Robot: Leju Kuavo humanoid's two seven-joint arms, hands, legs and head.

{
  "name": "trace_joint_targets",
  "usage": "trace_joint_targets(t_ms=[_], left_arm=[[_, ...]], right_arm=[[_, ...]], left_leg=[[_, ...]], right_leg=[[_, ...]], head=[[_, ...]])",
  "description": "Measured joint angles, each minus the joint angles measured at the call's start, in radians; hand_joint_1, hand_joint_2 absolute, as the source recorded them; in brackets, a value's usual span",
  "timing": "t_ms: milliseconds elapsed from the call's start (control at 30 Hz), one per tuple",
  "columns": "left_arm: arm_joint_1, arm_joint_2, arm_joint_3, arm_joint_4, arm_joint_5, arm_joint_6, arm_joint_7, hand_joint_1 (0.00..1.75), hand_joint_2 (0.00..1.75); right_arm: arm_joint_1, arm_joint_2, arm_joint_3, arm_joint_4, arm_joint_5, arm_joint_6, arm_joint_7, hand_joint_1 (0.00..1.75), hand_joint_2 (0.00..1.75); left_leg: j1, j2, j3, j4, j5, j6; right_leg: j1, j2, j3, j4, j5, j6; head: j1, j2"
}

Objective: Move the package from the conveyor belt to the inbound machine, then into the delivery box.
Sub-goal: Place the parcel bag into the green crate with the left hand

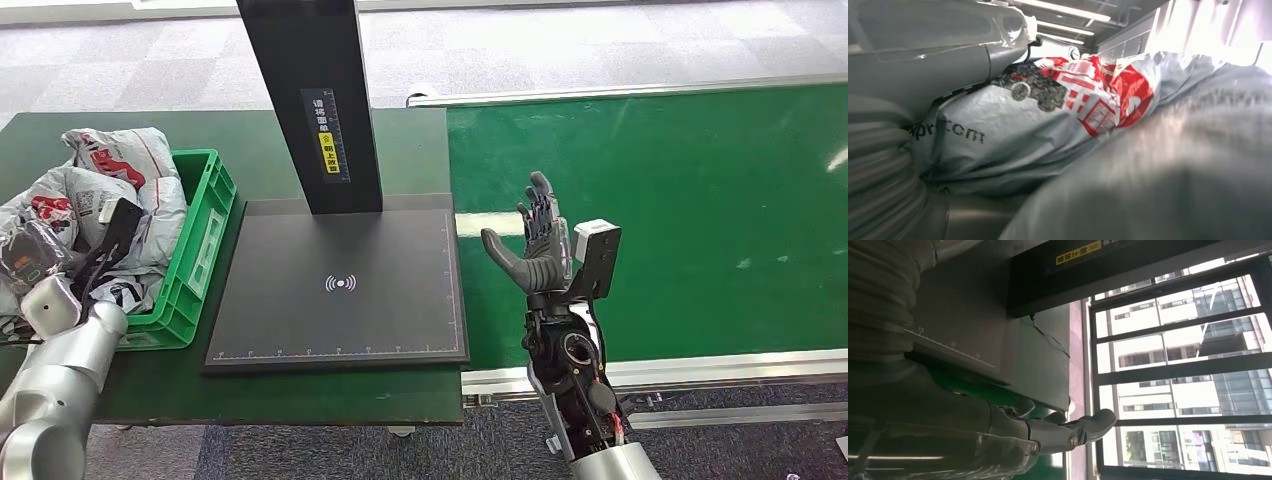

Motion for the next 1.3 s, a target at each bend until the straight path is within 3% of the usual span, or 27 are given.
trace_joint_targets(t_ms=[67,267,367,500,600,900,1300], left_arm=[[0.019,-0.018,0.04,-0.05,0.023,0.001,-0.11,0.0,1.75],[0.047,-0.136,0.311,-0.252,0.123,0.001,-0.661,0.0,1.75],[0.038,-0.19,0.453,-0.316,0.157,0.001,-0.831,0.0,1.75],[0.036,-0.228,0.561,-0.362,0.165,0.001,-0.865,0.0,1.75],[0.048,-0.249,0.587,-0.412,0.203,0.001,-0.869,0.0,1.75],[0.166,-0.315,0.399,-0.791,0.316,0.001,-0.872,0.0,1.75],[0.195,-0.342,0.343,-0.916,0.336,0.001,-0.872,0.0,1.75]], right_arm=[[0.001,0.0,0.001,-0.001,0.004,0.001,0.0,0.0,1.75],[0.001,0.001,0.013,-0.001,0.012,-0.006,0.0,0.0,1.75],[0.001,0.001,0.02,-0.001,0.012,-0.013,-0.001,0.0,1.75],[0.0,0.001,0.024,-0.001,0.012,-0.014,-0.001,0.0,1.75],[0.0,0.002,0.027,-0.001,0.009,-0.014,-0.002,0.0,1.75],[-0.004,0.004,0.042,0.001,-0.013,-0.013,-0.034,0.0,1.75],[-0.004,0.004,0.049,0.002,-0.017,-0.013,-0.037,0.0,1.75]], left_leg=[[0.0,0.0,0.0,0.0,0.0,0.0],[0.0,0.0,-0.001,0.0,0.0,0.0],[0.0,0.0,-0.001,0.0,0.0,0.0],[0.0,-0.001,-0.001,0.0,0.0,0.0],[0.0,0.0,-0.001,0.0,0.0,0.0],[0.0,-0.003,-0.004,0.0,0.0,0.0],[0.0,-0.003,-0.003,0.0,0.0,0.0]], right_leg=[[0.0,0.0,0.0,0.0,0.0,0.0],[0.0,-0.001,0.0,0.0,0.0,0.0],[0.0,-0.001,-0.001,0.0,0.0,0.0],[0.0,-0.001,-0.001,0.0,0.0,0.0],[0.0,0.0,-0.001,0.0,0.0,0.0],[0.0,-0.004,-0.001,0.0,0.0,0.0],[0.0,-0.004,-0.002,0.0,0.0,0.0]], head=[[0.0,0.0],[0.0,0.0],[0.0,0.0],[0.0,0.0],[0.0,0.0],[0.0,0.0],[0.0,0.0]])
